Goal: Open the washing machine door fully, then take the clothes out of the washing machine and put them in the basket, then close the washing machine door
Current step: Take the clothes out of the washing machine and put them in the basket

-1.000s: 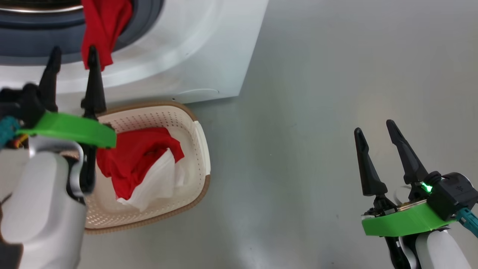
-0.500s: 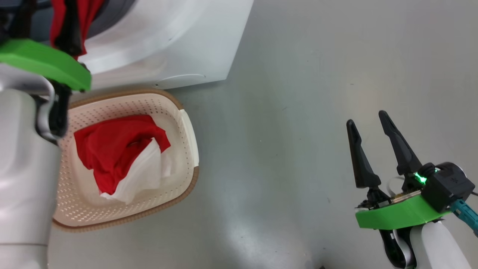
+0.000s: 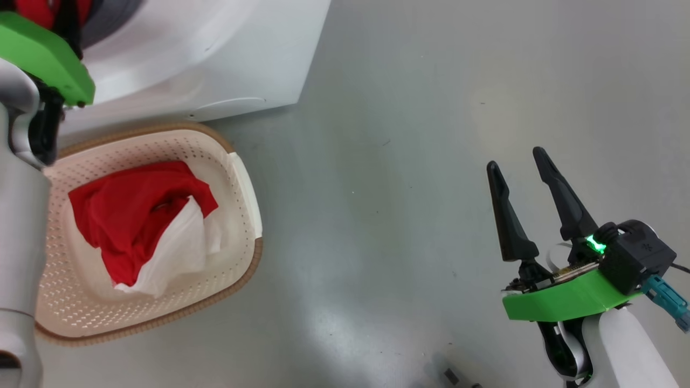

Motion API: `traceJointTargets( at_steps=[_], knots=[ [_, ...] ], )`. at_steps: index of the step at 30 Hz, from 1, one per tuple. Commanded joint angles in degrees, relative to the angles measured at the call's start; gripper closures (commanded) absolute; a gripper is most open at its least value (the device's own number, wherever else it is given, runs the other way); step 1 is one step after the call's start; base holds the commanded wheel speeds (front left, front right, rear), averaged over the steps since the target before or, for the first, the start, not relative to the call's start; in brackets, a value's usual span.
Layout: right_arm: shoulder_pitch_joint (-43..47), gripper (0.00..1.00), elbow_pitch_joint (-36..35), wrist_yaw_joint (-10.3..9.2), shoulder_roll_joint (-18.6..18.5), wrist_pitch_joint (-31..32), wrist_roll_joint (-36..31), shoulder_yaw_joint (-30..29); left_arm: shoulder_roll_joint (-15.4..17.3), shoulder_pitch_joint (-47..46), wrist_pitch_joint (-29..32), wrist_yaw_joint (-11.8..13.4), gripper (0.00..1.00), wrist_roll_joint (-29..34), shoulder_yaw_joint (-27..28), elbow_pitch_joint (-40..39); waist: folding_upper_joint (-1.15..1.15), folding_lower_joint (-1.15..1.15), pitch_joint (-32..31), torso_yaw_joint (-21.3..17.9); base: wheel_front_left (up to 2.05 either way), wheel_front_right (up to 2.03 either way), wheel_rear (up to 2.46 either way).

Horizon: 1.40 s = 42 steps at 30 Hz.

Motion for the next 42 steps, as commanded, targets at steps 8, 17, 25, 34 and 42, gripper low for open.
traceJointTargets(
  at_steps=[8, 17, 25, 34, 42],
  knots=[
    [-0.3, 0.00, -1.2, 0.36, -0.6, -0.4, 0.9, 1.4, 2.9, -3.2, 1.4, 0.1, 0.05, 0.8, -0.6, 3.6, 0.00, 0.00, 0.7, -0.7, 0.00, 0.00, 0.00],
    [-0.4, 0.00, -1.2, 0.36, -0.6, -0.4, 0.6, 1.2, 2.2, -4.3, -1.3, -1.6, 1.00, 0.6, -2.0, 5.2, 0.00, 0.00, 0.6, 0.5, 0.00, 0.00, 0.00],
    [-0.1, 0.00, -1.2, 0.36, -0.6, -0.4, 0.1, 1.2, 2.3, -4.9, -7.2, -0.6, 1.00, 1.7, -3.1, 4.5, 0.00, 0.00, 0.3, 1.9, 0.00, 0.00, 0.00],
    [-0.1, 0.00, -0.8, 0.36, -0.6, -0.4, -0.5, 1.1, 2.3, -4.1, -13.1, -0.4, 1.00, 1.8, -3.4, 2.6, 0.00, 0.00, -0.3, 3.6, 0.00, 0.00, 0.00],
    [-0.1, 0.00, -0.7, 0.36, -0.6, -0.4, -0.9, 1.0, 2.7, -1.3, -15.0, 0.2, 1.00, 1.6, -2.9, -1.3, 0.00, 0.00, -0.9, 4.9, 0.00, 0.00, 0.00]
  ],
)
